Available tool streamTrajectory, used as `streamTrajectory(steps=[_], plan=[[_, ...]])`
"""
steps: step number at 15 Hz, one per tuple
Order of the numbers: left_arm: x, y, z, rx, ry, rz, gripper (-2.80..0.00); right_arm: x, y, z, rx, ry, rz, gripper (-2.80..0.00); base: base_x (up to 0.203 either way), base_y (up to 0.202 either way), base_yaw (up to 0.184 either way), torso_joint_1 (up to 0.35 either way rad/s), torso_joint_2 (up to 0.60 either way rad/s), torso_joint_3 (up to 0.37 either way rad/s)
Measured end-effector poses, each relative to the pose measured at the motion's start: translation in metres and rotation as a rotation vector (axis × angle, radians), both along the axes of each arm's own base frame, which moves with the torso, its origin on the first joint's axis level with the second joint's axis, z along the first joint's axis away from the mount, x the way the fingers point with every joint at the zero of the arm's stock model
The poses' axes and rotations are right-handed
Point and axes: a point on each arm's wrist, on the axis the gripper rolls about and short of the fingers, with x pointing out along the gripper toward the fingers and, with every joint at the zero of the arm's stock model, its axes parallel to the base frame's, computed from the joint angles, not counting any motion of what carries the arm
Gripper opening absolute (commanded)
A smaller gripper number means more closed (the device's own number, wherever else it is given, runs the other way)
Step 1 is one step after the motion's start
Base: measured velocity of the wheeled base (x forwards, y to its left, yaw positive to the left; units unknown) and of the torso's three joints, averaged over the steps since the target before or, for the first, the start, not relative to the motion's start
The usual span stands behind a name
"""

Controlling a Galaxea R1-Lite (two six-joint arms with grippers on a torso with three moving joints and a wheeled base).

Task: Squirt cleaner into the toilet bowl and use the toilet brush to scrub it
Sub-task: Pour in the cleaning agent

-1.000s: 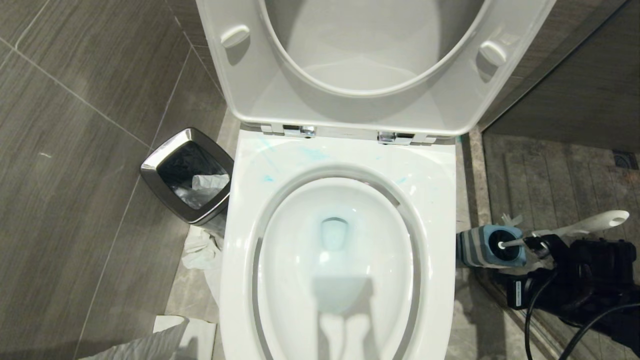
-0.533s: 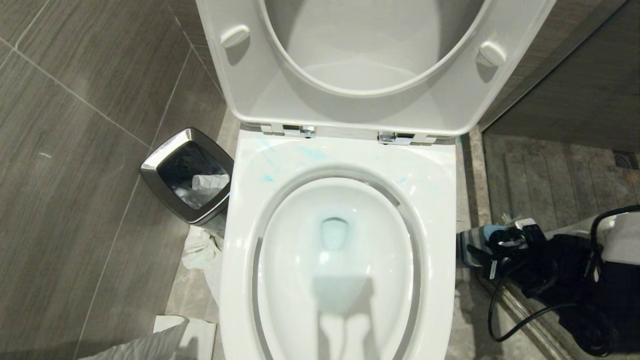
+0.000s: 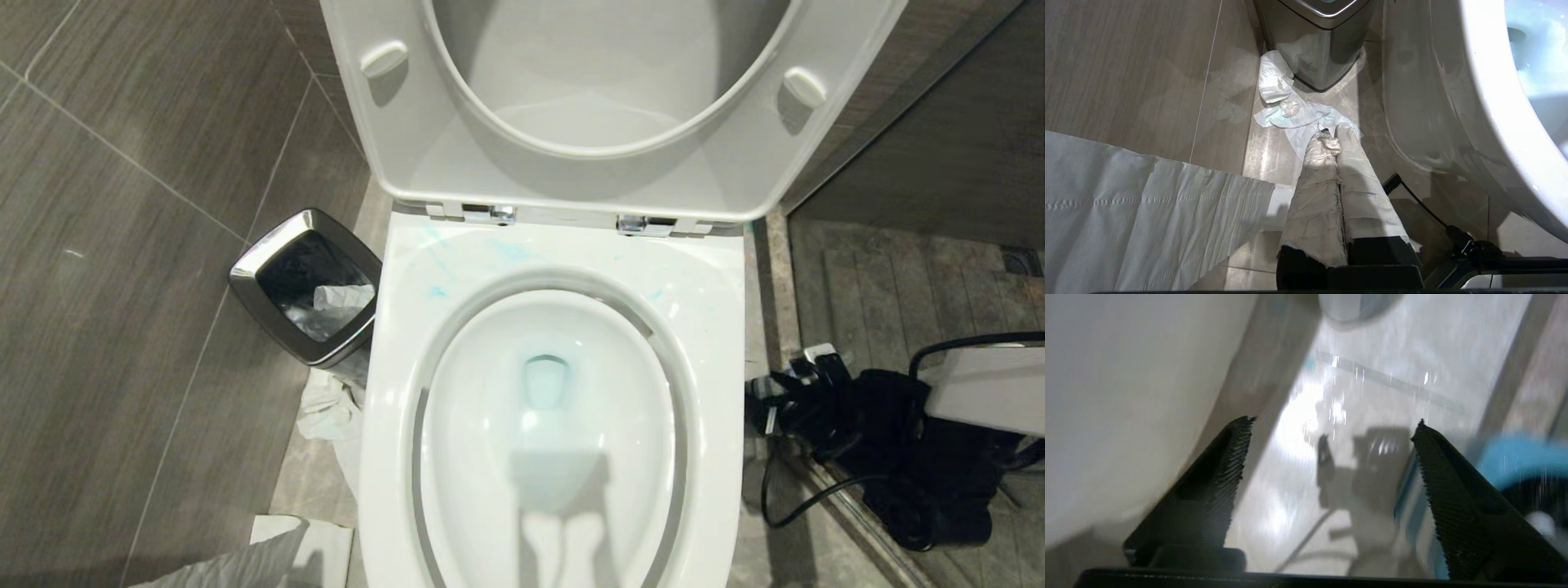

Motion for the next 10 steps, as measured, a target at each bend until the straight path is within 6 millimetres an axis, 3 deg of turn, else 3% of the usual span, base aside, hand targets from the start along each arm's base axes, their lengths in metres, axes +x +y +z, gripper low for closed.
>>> streamTrajectory(steps=[3, 8, 10], plan=[[0.000, 0.000, 0.000, 0.000, 0.000, 0.000, -2.80, 0.026, 0.016, 0.004, -0.015, -0.083, -0.044, 0.00, 0.000, 0.000, 0.000, 0.000, 0.00, 0.000], [0.000, 0.000, 0.000, 0.000, 0.000, 0.000, -2.80, 0.061, 0.058, -0.006, -0.036, -0.180, -0.174, 0.00, 0.000, 0.000, 0.000, 0.000, 0.00, 0.000], [0.000, 0.000, 0.000, 0.000, 0.000, 0.000, -2.80, 0.075, 0.066, -0.008, -0.059, -0.228, -0.202, 0.00, 0.000, 0.000, 0.000, 0.000, 0.00, 0.000]])
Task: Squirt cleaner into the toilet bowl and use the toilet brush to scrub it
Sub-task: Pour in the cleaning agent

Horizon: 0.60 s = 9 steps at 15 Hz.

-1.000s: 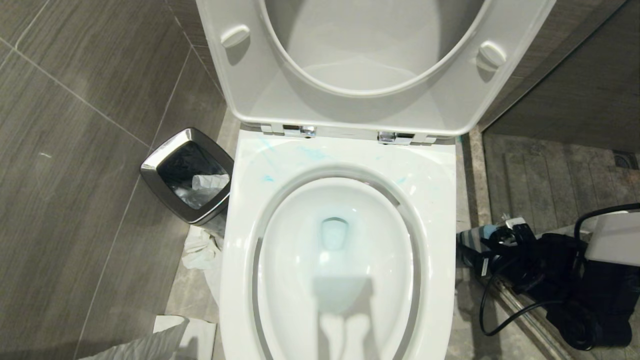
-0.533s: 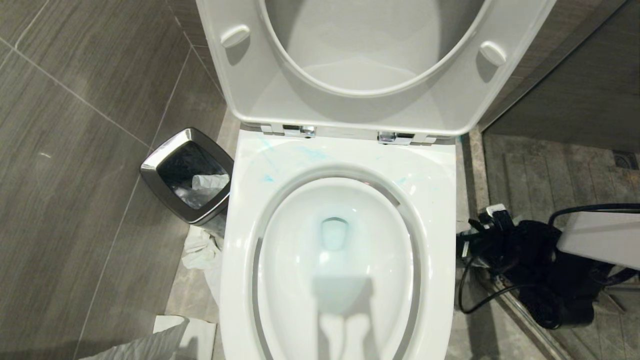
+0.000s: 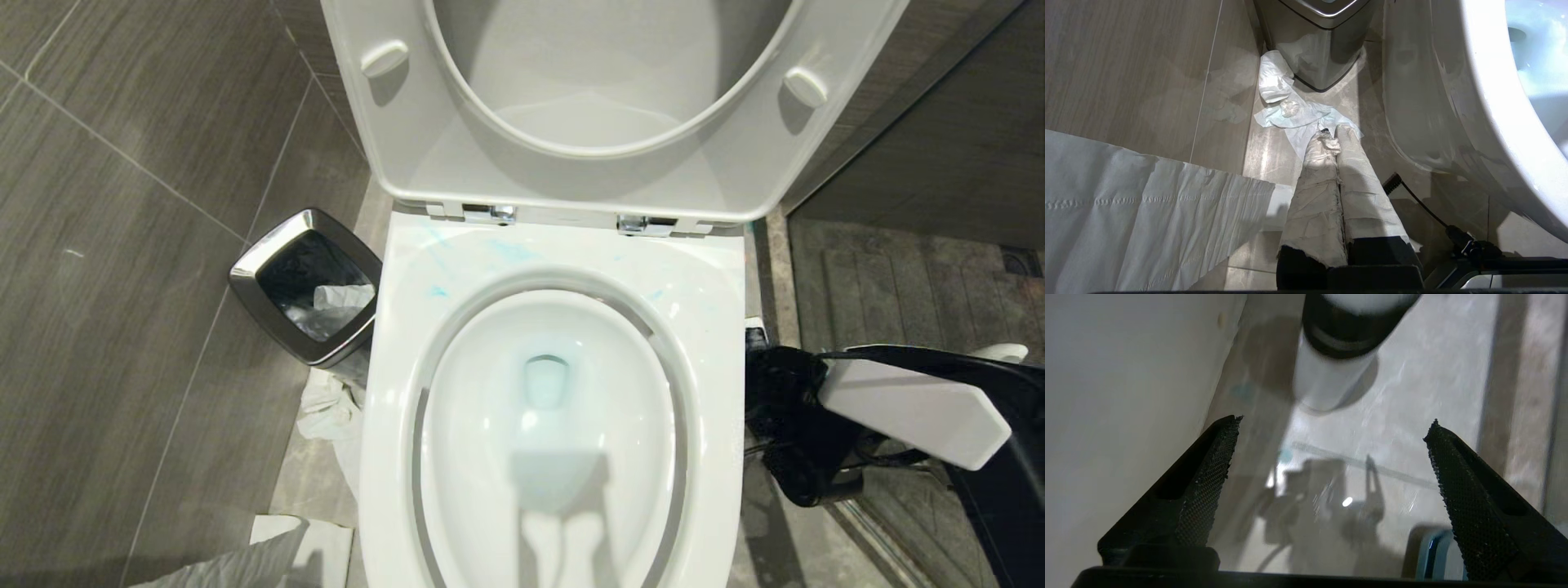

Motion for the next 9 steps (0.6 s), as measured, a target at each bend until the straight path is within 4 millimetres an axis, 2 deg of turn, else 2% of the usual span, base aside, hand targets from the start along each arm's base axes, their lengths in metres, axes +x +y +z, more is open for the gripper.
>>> streamTrajectory(steps=[3, 6, 9], plan=[[0.000, 0.000, 0.000, 0.000, 0.000, 0.000, -2.80, 0.019, 0.004, -0.003, -0.062, -0.059, -0.060, 0.00, 0.000, 0.000, 0.000, 0.000, 0.00, 0.000], [0.000, 0.000, 0.000, 0.000, 0.000, 0.000, -2.80, 0.026, 0.006, -0.010, -0.088, -0.073, -0.064, 0.00, 0.000, 0.000, 0.000, 0.000, 0.00, 0.000], [0.000, 0.000, 0.000, 0.000, 0.000, 0.000, -2.80, 0.036, 0.007, -0.007, -0.101, -0.120, -0.070, 0.00, 0.000, 0.000, 0.000, 0.000, 0.00, 0.000]])
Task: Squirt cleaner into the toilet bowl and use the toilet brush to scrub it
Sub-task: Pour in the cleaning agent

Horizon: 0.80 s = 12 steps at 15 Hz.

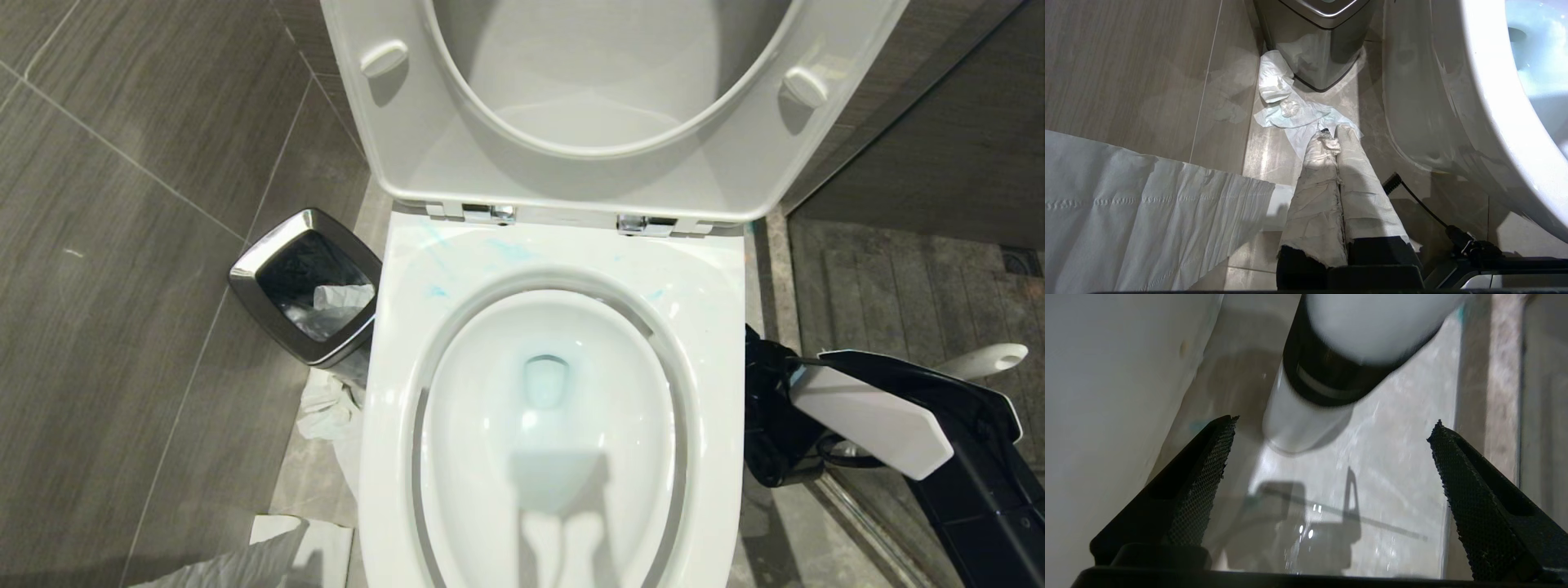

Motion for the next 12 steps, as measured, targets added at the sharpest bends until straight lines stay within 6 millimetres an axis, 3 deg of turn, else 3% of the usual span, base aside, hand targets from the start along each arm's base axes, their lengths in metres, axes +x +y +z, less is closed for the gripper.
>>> streamTrajectory(steps=[8, 12], plan=[[0.000, 0.000, 0.000, 0.000, 0.000, 0.000, -2.80, 0.024, 0.000, 0.004, -0.062, -0.107, -0.030, 0.00, 0.000, 0.000, 0.000, 0.000, 0.00, 0.000], [0.000, 0.000, 0.000, 0.001, 0.000, 0.000, -2.80, 0.027, -0.016, -0.002, -0.117, -0.091, -0.099, 0.00, 0.000, 0.000, 0.000, 0.000, 0.00, 0.000]])
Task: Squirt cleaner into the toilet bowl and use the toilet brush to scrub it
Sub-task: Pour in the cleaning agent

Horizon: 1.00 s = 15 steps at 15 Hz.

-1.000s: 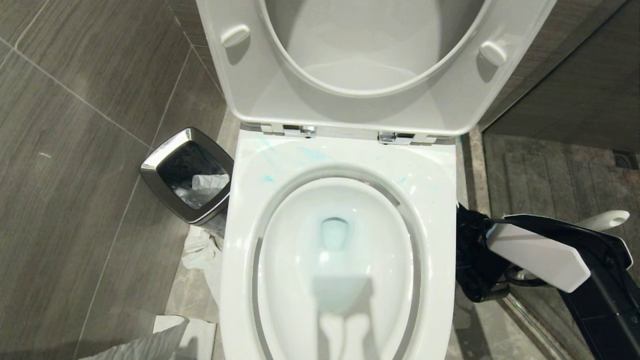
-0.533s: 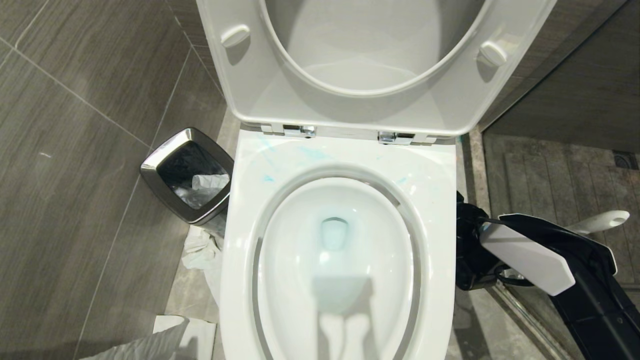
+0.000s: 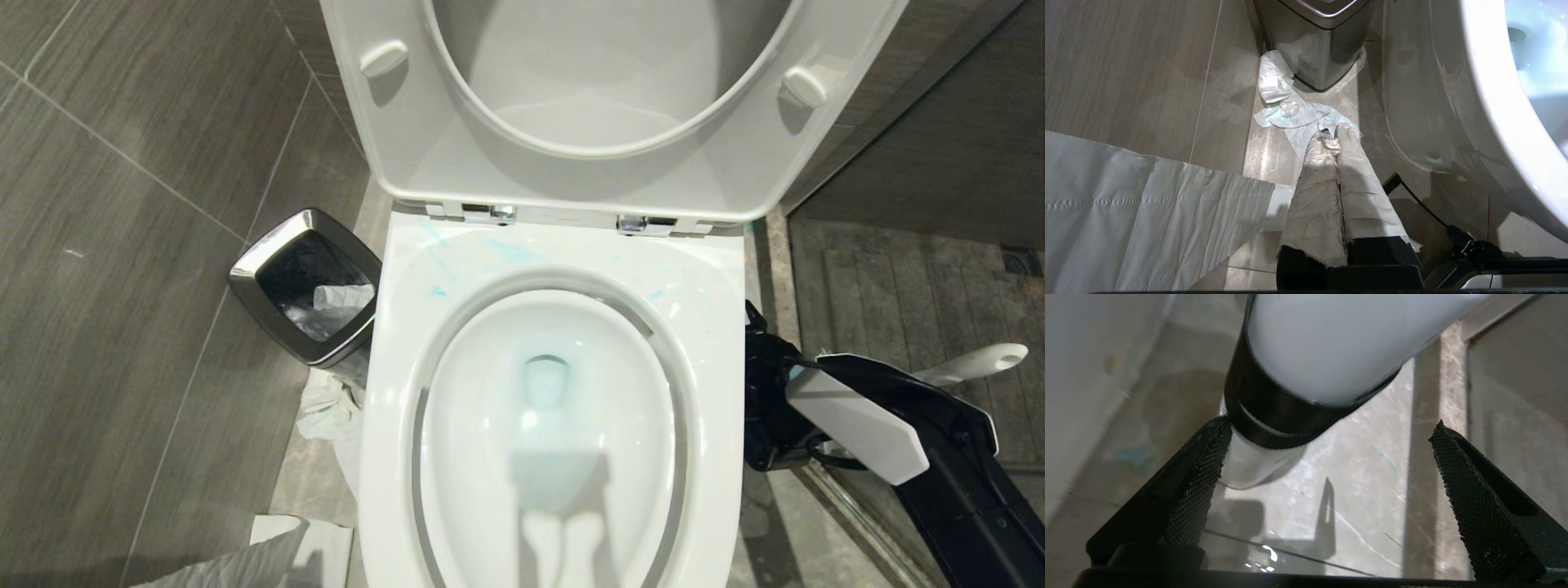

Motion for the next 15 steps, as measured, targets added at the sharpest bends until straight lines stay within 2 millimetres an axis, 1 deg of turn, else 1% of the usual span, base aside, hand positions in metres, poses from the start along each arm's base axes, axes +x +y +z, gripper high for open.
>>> streamTrajectory(steps=[4, 8, 11, 15], plan=[[0.000, 0.000, 0.000, 0.000, 0.000, 0.000, -2.80, 0.001, -0.016, -0.001, -0.014, 0.004, -0.043, 0.00, 0.000, 0.000, 0.000, 0.000, 0.00, 0.000], [0.000, 0.000, 0.000, -0.001, 0.000, 0.000, -2.80, 0.001, -0.026, -0.002, -0.017, 0.013, -0.059, 0.00, 0.000, 0.000, 0.000, 0.000, 0.00, 0.000], [0.000, 0.000, 0.000, 0.000, 0.000, 0.001, -2.80, 0.003, -0.025, 0.001, -0.003, -0.006, -0.032, 0.00, 0.000, 0.000, 0.000, 0.000, 0.00, 0.000], [0.000, 0.000, 0.000, 0.000, 0.000, 0.000, -2.80, 0.010, -0.022, 0.007, 0.028, -0.057, 0.094, 0.00, 0.000, 0.000, 0.000, 0.000, 0.00, 0.000]])
